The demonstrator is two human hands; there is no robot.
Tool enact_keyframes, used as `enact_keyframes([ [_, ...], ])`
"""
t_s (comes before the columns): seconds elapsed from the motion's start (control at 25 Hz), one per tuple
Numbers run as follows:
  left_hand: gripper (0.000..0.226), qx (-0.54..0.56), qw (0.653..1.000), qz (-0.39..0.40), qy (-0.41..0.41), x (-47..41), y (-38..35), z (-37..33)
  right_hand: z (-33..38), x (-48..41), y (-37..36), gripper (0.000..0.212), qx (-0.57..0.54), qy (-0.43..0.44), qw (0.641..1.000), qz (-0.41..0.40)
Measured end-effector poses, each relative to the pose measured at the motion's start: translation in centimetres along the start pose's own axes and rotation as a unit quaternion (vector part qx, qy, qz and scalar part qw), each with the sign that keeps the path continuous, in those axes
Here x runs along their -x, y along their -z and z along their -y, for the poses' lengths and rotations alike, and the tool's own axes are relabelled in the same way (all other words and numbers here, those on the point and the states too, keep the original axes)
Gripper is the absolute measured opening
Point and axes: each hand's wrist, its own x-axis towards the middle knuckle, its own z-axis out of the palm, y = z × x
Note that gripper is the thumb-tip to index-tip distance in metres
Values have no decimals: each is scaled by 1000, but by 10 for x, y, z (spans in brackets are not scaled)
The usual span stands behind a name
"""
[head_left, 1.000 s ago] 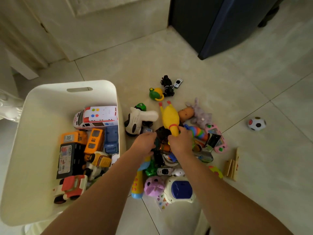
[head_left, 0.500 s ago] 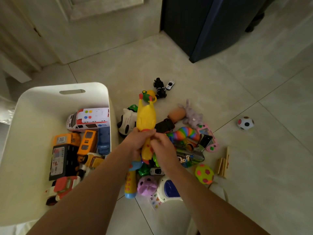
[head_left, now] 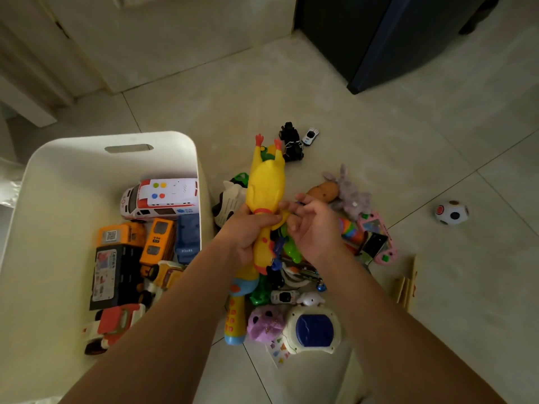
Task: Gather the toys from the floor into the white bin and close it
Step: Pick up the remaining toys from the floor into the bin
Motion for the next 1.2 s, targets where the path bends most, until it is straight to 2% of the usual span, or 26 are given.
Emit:
enact_keyframes([
  [0.08, 49, 1, 1000, -9, -7, 3, -2, -1, 5, -5, 1, 23, -46, -8, 999, 16],
  [0.16, 50, 0, 1000, -26, -16, 5, 0, -2, 12, -12, 4, 21, -24, 19, 999, -23],
  [0.2, 50, -10, 999, -45, -23, 6, 2, -2, 17, -21, 11, 21, 40, 51, 995, -70],
  [0.24, 51, -28, 997, -67, -33, 7, 5, -4, 21, -32, 20, 21, 152, 81, 977, -123],
  [0.28, 52, -52, 994, -86, -45, 8, 7, -5, 25, -45, 32, 20, 298, 97, 934, -170],
  [0.32, 53, -76, 990, -101, -59, 10, 10, -7, 26, -56, 43, 18, 452, 96, 867, -186],
  [0.36, 54, -93, 987, -110, -71, 14, 11, -10, 24, -63, 51, 18, 575, 81, 797, -163],
  [0.4, 53, -102, 985, -112, -80, 15, 13, -12, 21, -69, 56, 25, 655, 63, 743, -122],
  [0.48, 50, -118, 982, -113, -92, 19, 17, -18, 10, -78, 59, 64, 730, 37, 679, -60],
  [0.56, 57, -117, 983, -104, -97, 22, 20, -24, 4, -82, 49, 87, 790, 16, 611, -54],
  [0.64, 69, -116, 984, -92, -95, 25, 21, -28, 0, -84, 42, 89, 842, 34, 530, -91],
  [0.68, 71, -113, 985, -84, -98, 26, 22, -30, -2, -85, 41, 85, 857, 52, 501, -108],
  [0.76, 74, -96, 987, -63, -110, 31, 23, -37, -5, -86, 46, 75, 868, 88, 475, -117],
  [0.8, 77, -86, 989, -51, -114, 35, 24, -41, -4, -85, 50, 76, 863, 106, 481, -110],
  [0.84, 78, -72, 990, -37, -118, 38, 26, -45, -3, -83, 55, 80, 849, 130, 502, -97],
  [0.88, 76, -59, 990, -23, -123, 42, 29, -49, 0, -79, 56, 81, 819, 169, 544, -75],
  [0.96, 60, -31, 990, -1, -139, 53, 36, -58, 9, -67, 53, 68, 700, 246, 667, -61],
  [1.04, 52, 1, 988, 18, -155, 69, 45, -66, 23, -45, 37, 58, 580, 245, 771, -96],
  [1.08, 51, 15, 986, 22, -163, 78, 51, -70, 31, -33, 25, 62, 541, 232, 801, -108],
  [1.12, 51, 27, 984, 25, -174, 90, 59, -74, 38, -20, 12, 62, 515, 238, 816, -112],
  [1.2, 49, 40, 979, 21, -200, 111, 81, -82, 50, 3, -17, 59, 485, 285, 819, -112],
])
